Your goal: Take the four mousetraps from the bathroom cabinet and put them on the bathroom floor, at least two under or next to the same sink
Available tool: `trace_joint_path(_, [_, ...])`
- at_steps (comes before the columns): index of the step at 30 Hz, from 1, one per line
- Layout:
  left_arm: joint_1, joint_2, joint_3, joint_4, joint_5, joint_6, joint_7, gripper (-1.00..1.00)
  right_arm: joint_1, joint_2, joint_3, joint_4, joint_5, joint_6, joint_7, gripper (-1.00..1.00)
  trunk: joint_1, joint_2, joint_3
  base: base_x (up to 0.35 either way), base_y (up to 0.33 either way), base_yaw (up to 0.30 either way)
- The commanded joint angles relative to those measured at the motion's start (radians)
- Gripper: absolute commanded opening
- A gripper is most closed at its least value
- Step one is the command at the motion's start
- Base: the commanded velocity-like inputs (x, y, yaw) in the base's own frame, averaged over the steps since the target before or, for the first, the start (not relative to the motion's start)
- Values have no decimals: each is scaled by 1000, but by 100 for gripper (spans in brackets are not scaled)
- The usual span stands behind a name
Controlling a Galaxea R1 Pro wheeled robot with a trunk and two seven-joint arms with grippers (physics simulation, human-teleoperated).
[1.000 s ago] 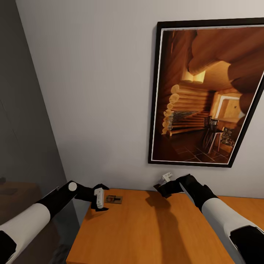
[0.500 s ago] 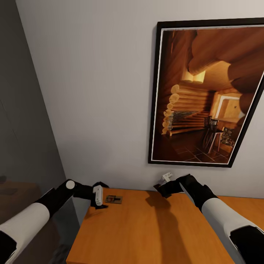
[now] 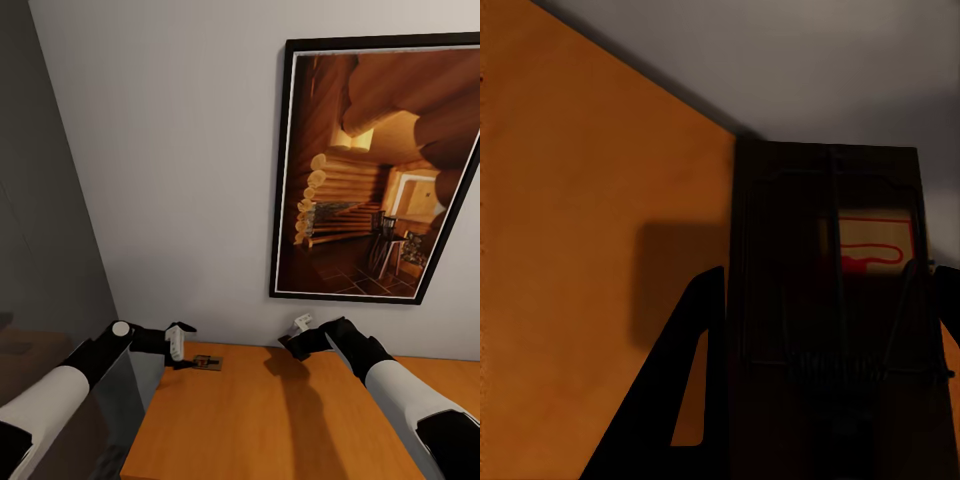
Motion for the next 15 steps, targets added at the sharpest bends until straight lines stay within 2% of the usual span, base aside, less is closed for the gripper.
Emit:
trace_joint_path(1, [0,-1,7,-2,-5,-5,-6,100,0,-1,3,-2,4,3,6,-100,0,-1,-1,0,0,0])
trace_joint_path(4, [0,-7,23,-5,-7,21,-14,100,0,0,3,-1,4,4,6,-100,0,-1,-1,0,0,0])
trace_joint_path(10, [0,-9,23,-61,-12,120,-15,100,0,0,3,-1,5,4,6,-100,0,-1,-1,0,0,0])
trace_joint_path(12, [0,-5,18,-159,-15,213,-16,100,0,0,4,-1,5,4,6,-100,0,-1,-1,0,0,0])
trace_joint_path(15, [0,1,24,-252,-15,279,-20,100,0,0,3,-1,5,4,6,-100,0,-1,-1,0,0,0])
